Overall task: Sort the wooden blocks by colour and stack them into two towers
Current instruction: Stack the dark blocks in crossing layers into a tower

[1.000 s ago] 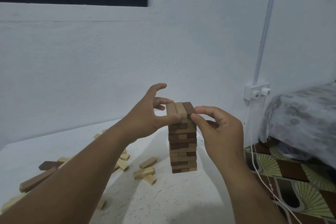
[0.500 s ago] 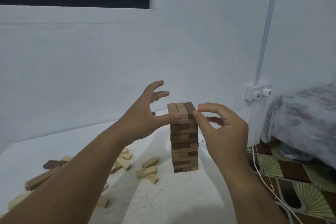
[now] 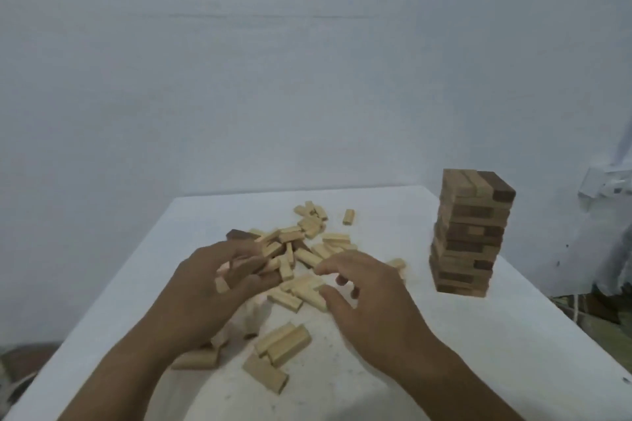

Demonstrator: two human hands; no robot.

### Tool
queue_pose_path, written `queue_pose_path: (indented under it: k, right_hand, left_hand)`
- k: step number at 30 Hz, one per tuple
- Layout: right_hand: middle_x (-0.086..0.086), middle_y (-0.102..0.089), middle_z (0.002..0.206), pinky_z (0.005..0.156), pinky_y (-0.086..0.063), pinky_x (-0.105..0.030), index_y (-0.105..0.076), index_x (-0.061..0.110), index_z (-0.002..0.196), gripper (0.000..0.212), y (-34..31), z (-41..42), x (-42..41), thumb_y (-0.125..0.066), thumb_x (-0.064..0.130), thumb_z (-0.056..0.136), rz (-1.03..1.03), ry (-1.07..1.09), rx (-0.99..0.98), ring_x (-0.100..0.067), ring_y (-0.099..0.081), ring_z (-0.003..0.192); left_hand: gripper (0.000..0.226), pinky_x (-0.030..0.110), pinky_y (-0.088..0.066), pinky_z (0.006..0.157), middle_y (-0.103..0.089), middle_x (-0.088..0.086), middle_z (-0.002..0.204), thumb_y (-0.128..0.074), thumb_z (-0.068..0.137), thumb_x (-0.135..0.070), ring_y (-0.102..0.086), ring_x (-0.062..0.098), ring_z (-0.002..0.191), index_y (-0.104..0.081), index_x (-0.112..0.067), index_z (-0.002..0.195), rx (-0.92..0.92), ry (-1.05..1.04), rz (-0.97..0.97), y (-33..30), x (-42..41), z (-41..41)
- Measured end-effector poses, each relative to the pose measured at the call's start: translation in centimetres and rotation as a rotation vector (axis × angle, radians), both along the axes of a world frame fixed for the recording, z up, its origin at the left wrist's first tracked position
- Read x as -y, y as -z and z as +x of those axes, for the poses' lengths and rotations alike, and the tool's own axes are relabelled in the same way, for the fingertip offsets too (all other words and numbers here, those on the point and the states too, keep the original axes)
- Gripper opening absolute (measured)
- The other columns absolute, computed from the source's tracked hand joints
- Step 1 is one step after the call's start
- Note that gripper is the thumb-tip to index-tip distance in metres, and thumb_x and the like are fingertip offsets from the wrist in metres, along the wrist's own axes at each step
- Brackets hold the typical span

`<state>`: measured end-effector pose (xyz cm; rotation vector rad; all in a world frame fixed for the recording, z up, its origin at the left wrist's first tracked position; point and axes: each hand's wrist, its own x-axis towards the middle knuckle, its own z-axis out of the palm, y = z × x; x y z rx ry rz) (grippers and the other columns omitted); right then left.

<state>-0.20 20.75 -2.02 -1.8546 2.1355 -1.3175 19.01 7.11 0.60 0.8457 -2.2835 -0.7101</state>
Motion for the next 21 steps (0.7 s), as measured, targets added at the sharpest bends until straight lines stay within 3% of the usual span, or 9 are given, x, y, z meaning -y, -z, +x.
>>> queue_pose_path:
  k: [2,4,6,8,12,15,17,19,21]
  right_hand:
    - [0.022,-0.062,0.115,0.092,-0.049,-0.023,-0.067,0.034,0.114,0.022,1.0,1.3,1.3,-0.059,0.026,0.095,0.092,-0.025,-0.059,0.003,-0.054,0.105]
    - [0.017,-0.063,0.118,0.097,-0.047,-0.026,-0.067,0.032,0.117,0.024,1.3,2.2,2.8,-0.058,0.024,0.096,0.123,-0.009,-0.082,-0.001,-0.055,0.11]
    - [0.013,-0.062,0.121,0.096,-0.041,-0.022,-0.067,0.031,0.12,0.028,1.1,2.8,4.7,-0.059,0.022,0.095,0.151,0.014,-0.071,-0.006,-0.054,0.114]
    - [0.013,-0.062,0.12,0.097,-0.04,-0.024,-0.065,0.039,0.118,0.032,0.8,3.1,6.8,-0.058,0.022,0.092,0.203,0.002,-0.133,-0.008,-0.054,0.114]
    - [0.016,-0.065,0.106,0.077,-0.055,-0.033,-0.056,0.065,0.106,0.047,0.9,4.1,10.4,-0.068,0.029,0.079,0.388,-0.104,-0.299,-0.009,-0.063,0.093]
    - [0.015,-0.069,0.094,0.071,-0.057,-0.029,-0.067,0.049,0.101,0.029,0.8,4.0,11.2,-0.075,0.032,0.079,0.399,-0.135,-0.379,-0.008,-0.066,0.085]
    - [0.012,-0.067,0.082,0.067,-0.056,-0.029,-0.069,0.037,0.082,0.013,0.3,3.7,11.5,-0.076,0.026,0.08,0.441,-0.132,-0.428,-0.011,-0.064,0.076]
    - [0.011,-0.062,0.075,0.064,-0.057,-0.034,-0.059,0.034,0.061,0.029,-0.1,3.6,11.8,-0.075,0.016,0.077,0.497,-0.114,-0.462,-0.013,-0.062,0.07]
    - [0.013,-0.062,0.078,0.065,-0.057,-0.031,-0.061,0.034,0.068,0.025,-0.6,3.6,11.9,-0.072,0.015,0.08,0.539,-0.143,-0.409,-0.008,-0.061,0.071]
  left_hand:
    - [0.027,-0.002,-0.032,0.083,-0.063,-0.027,0.111,-0.072,0.087,-0.017,-0.048,-0.025,0.102,-0.067,-0.04,0.1,0.035,-0.076,-0.036,0.9,1.3,1.7]
    - [0.023,0.016,-0.038,0.096,-0.062,-0.024,0.116,-0.07,0.088,-0.027,-0.05,-0.01,0.111,-0.065,-0.043,0.103,0.106,-0.163,-0.07,1.7,2.4,2.6]
    - [0.02,0.036,-0.036,0.098,-0.059,-0.024,0.121,-0.065,0.089,-0.042,-0.047,0.006,0.121,-0.063,-0.045,0.108,0.224,-0.241,-0.091,2.1,3.1,2.9]
    - [0.023,0.037,-0.029,0.089,-0.056,-0.023,0.123,-0.061,0.089,-0.051,-0.043,0.01,0.122,-0.063,-0.046,0.111,0.294,-0.261,-0.089,2.4,3.3,2.4]
    - [0.025,0.037,-0.024,0.085,-0.053,-0.015,0.124,-0.054,0.09,-0.047,-0.038,0.017,0.115,-0.063,-0.044,0.112,0.374,-0.259,-0.06,2.9,4.1,1.3]
    - [0.025,0.037,-0.027,0.091,-0.048,-0.011,0.113,-0.055,0.088,-0.046,-0.036,0.018,0.114,-0.064,-0.044,0.111,0.423,-0.271,-0.078,3.3,4.4,0.7]
    - [0.019,0.035,-0.026,0.089,-0.047,-0.012,0.109,-0.061,0.085,-0.047,-0.037,0.017,0.112,-0.067,-0.04,0.102,0.364,-0.313,-0.077,3.4,4.6,0.6]
    - [0.017,0.034,-0.027,0.088,-0.048,-0.013,0.109,-0.065,0.083,-0.046,-0.038,0.016,0.111,-0.067,-0.035,0.095,0.36,-0.336,-0.072,3.4,4.7,0.5]
    - [0.014,0.033,-0.031,0.09,-0.052,-0.013,0.108,-0.066,0.082,-0.043,-0.042,0.015,0.11,-0.066,-0.034,0.092,0.326,-0.349,-0.04,3.2,4.7,0.7]
